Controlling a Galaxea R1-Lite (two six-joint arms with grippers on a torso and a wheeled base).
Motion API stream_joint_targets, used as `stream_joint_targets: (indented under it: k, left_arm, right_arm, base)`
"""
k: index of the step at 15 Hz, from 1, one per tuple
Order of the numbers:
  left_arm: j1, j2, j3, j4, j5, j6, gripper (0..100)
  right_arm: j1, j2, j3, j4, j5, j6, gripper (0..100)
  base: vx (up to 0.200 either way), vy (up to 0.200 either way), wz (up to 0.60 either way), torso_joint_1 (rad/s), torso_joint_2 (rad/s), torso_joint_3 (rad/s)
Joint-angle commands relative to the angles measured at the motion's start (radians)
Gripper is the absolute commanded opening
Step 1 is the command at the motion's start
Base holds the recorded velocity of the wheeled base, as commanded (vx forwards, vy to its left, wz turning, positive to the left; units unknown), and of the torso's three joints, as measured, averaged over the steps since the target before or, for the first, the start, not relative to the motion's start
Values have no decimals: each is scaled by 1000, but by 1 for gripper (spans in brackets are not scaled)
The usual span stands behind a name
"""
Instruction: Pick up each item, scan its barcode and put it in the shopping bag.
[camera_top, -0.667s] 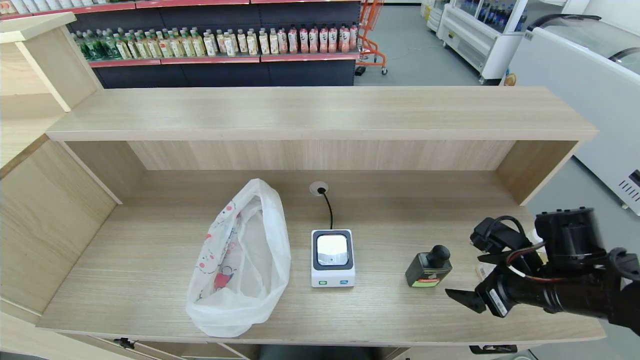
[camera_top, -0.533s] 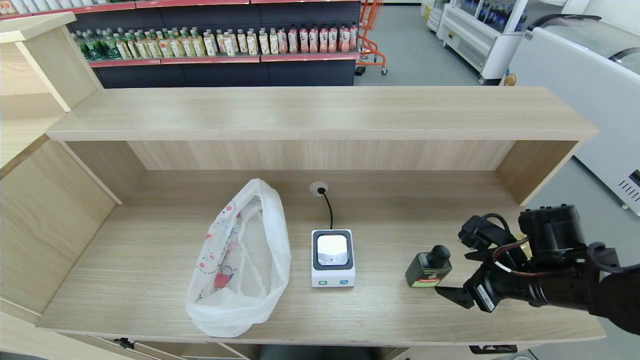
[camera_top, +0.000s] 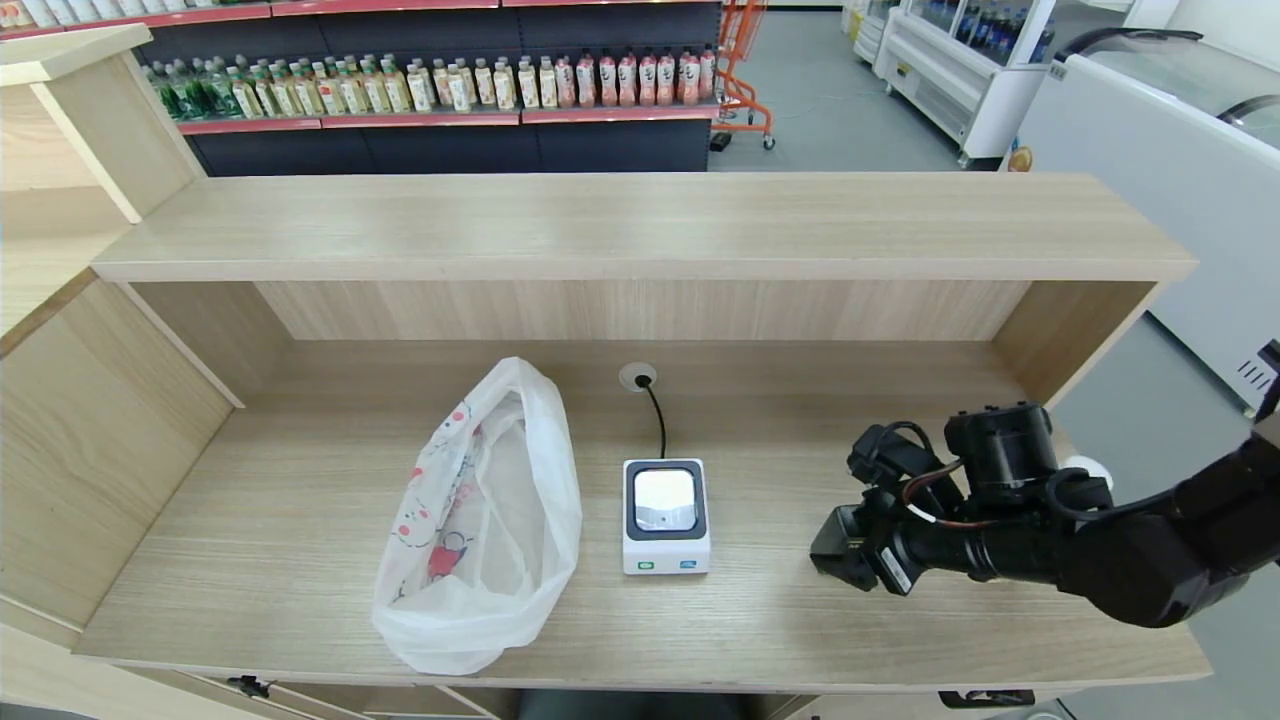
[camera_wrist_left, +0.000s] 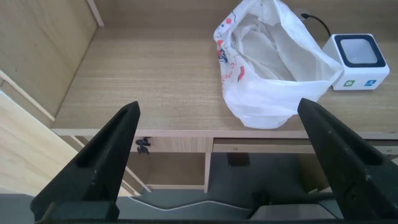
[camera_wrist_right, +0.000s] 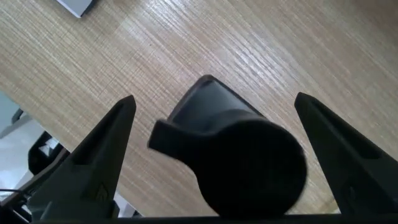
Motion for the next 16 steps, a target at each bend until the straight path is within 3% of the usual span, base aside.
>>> stream_joint_targets:
  k: [1,4,5,13,16]
  left_arm:
    - [0,0,0,0,0,0,100]
    - [0,0,0,0,0,0,100]
    - [0,0,0,0,0,0,100]
    - [0,0,0,0,0,0,100]
    - [0,0,0,0,0,0,100]
  right_arm:
    - [17,67,-22,-32,1,-3,100]
    - [21,116,-77,-55,44,-8,100]
    - [21,119,-86,-55,52,-8,0]
    - [2,18,33,-50,51,-11,0]
    - [3,-33,21,-53,51,-2,0]
  base:
    - [0,0,0,0,0,0]
    - [0,0,0,0,0,0]
    - [0,0,0,0,0,0]
    - [0,0,0,0,0,0]
    - [0,0,0,0,0,0]
